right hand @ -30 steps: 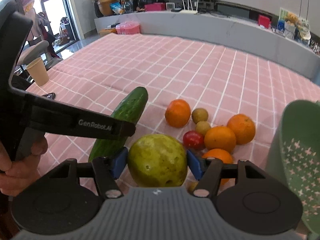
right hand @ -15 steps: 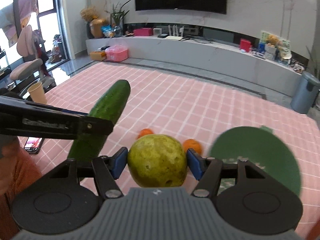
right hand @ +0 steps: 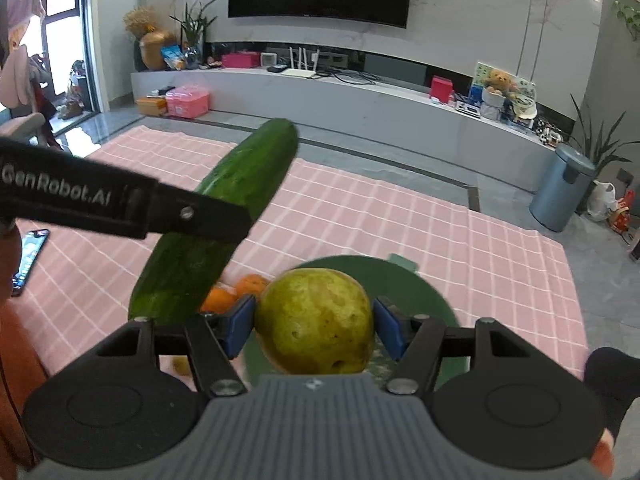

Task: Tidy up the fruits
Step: 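Carry cucumber and guava into the green colander and open both tools, then grasp an orange with the left tool while the right tool grasps another orange, then carry both oranges into the green colander and open both tools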

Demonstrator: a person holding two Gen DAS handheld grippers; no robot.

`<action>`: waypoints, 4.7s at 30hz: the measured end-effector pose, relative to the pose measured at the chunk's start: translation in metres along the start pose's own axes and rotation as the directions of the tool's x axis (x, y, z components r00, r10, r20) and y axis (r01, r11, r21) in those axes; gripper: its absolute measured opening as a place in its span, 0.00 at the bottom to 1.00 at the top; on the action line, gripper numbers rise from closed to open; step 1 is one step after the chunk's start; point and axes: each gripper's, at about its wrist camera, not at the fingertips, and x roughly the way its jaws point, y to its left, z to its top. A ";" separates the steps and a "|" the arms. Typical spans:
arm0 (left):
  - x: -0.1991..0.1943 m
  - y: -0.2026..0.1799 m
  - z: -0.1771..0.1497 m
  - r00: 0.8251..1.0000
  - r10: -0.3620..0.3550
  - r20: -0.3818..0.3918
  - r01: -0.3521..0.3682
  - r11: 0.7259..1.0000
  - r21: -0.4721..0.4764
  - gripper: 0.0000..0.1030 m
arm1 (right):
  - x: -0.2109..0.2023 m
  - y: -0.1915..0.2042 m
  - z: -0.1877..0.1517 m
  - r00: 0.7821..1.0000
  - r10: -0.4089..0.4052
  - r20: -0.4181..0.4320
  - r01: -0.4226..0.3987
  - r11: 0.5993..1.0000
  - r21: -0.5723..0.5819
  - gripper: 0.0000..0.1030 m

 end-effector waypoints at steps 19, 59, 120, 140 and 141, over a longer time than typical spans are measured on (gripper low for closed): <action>0.114 0.001 -0.008 0.975 -0.015 -0.221 0.019 1.000 0.018 0.39 | 0.102 -0.049 -0.024 0.979 -0.057 -0.196 0.026 0.987 -0.158 0.59; -0.009 0.002 -0.019 0.991 0.113 -0.075 -0.099 0.980 0.174 0.58 | 0.032 0.022 0.003 0.988 -0.144 -0.059 0.136 0.983 -0.124 0.72; 0.022 0.156 -0.084 0.981 0.191 -0.027 -0.192 0.978 -0.081 0.46 | 0.117 0.128 -0.057 0.998 -0.058 -0.022 0.062 0.955 0.290 0.41; -0.041 0.133 -0.072 0.984 0.176 0.037 -0.170 0.976 -0.138 0.43 | 0.075 0.139 -0.039 1.000 0.000 0.027 -0.005 0.985 0.172 0.39; -0.045 0.130 -0.070 0.985 0.169 0.036 -0.163 0.977 -0.138 0.43 | 0.071 0.139 -0.036 1.000 0.008 0.030 -0.012 0.988 0.156 0.39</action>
